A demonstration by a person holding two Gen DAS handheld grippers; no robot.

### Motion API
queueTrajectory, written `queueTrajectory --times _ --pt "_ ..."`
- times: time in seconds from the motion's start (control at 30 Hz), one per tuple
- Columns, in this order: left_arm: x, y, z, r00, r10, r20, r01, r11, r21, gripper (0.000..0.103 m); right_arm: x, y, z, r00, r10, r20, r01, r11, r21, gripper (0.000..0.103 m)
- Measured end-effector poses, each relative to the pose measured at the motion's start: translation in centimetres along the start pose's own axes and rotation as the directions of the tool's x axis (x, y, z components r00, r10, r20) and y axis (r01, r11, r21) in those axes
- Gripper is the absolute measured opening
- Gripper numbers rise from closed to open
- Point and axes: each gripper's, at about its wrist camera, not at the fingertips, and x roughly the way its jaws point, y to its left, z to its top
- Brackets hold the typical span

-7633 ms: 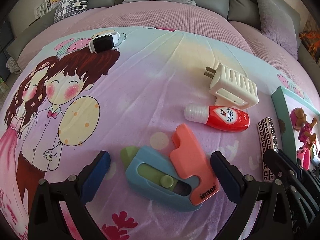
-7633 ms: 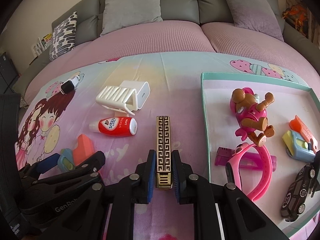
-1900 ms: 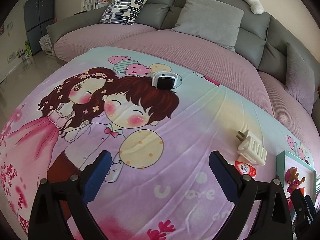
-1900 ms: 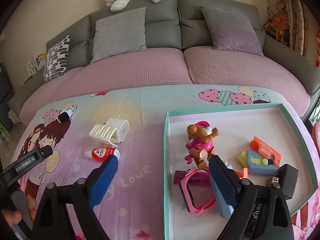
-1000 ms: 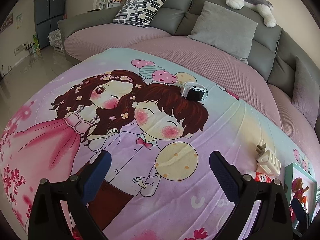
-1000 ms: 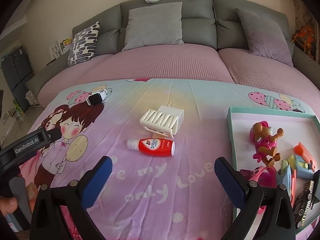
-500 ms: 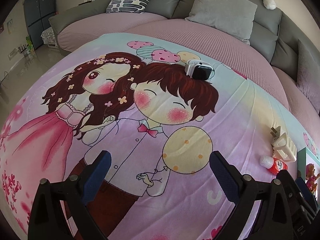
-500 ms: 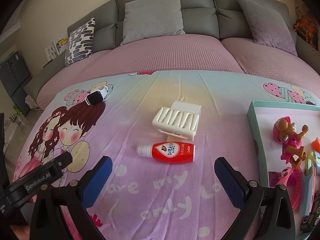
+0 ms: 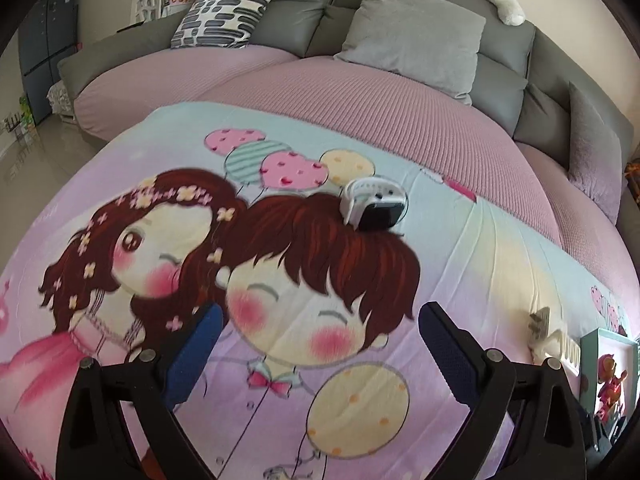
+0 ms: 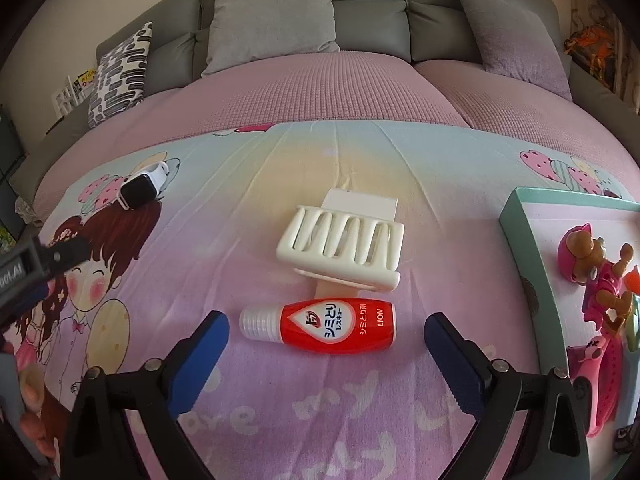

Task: Organize rigid objects
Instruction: 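Grasp the red LION bottle with the right tool while the left tool grasps the white watch, then carry the red bottle and white watch over the teal tray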

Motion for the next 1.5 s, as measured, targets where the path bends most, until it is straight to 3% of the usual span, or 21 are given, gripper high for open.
queueTrajectory --times 0.2,0.3,0.4,0.5,0.6,0.7,0.83,0.97,1.2,1.5 --pt "4.0 -2.6 3.7 1.0 -0.025 -0.005 0.026 0.995 0.094 0.098 0.2 0.2 0.2 1.0 -0.01 0.005 0.01 1.0 -0.009 0.09" --pt "5.6 -3.5 4.4 0.999 -0.045 -0.013 0.046 0.992 0.116 0.098 0.2 0.5 0.2 1.0 -0.011 0.003 0.011 1.0 -0.017 0.081" --pt "7.1 -4.1 4.6 0.998 -0.045 -0.045 0.05 0.991 0.121 0.097 0.1 0.5 0.3 1.0 -0.011 0.001 0.011 1.0 -0.018 0.081" --pt "7.6 -4.4 4.9 0.998 -0.061 -0.035 0.065 0.99 0.123 0.09 0.1 0.4 0.3 1.0 -0.003 -0.001 0.003 1.0 -0.014 0.081" --pt "8.1 -4.8 5.2 0.998 -0.047 -0.035 0.051 0.989 0.137 0.077 0.1 0.3 0.3 1.0 0.006 -0.004 -0.006 1.0 -0.013 0.081" --pt "8.3 -4.9 5.4 0.999 -0.029 -0.027 0.033 0.988 0.148 0.055 0.0 0.1 0.4 1.0 0.017 -0.007 -0.017 1.0 -0.008 0.08" --pt "7.9 -4.9 5.1 0.999 -0.032 -0.025 0.035 0.987 0.158 0.055 -0.3 -0.3 0.4 0.999 0.039 -0.01 -0.039 0.999 0.002 0.08" --pt "6.4 -5.3 4.2 0.999 -0.043 -0.026 0.047 0.986 0.162 0.055 -1.3 -0.7 0.3 0.998 0.058 -0.008 -0.058 0.998 0.012 0.08" --pt "-0.1 -6.6 2.2 0.989 -0.143 0.034 0.139 0.984 0.115 0.055 -5.5 -2.8 -0.2 0.997 0.072 0.039 -0.074 0.996 0.049 0.08" --pt "-9.4 -10.2 -2.0 0.957 -0.265 0.119 0.256 0.963 0.091 0.055 -11.3 -9.4 -1.2 0.993 -0.03 0.116 0.014 0.991 0.136 0.08"
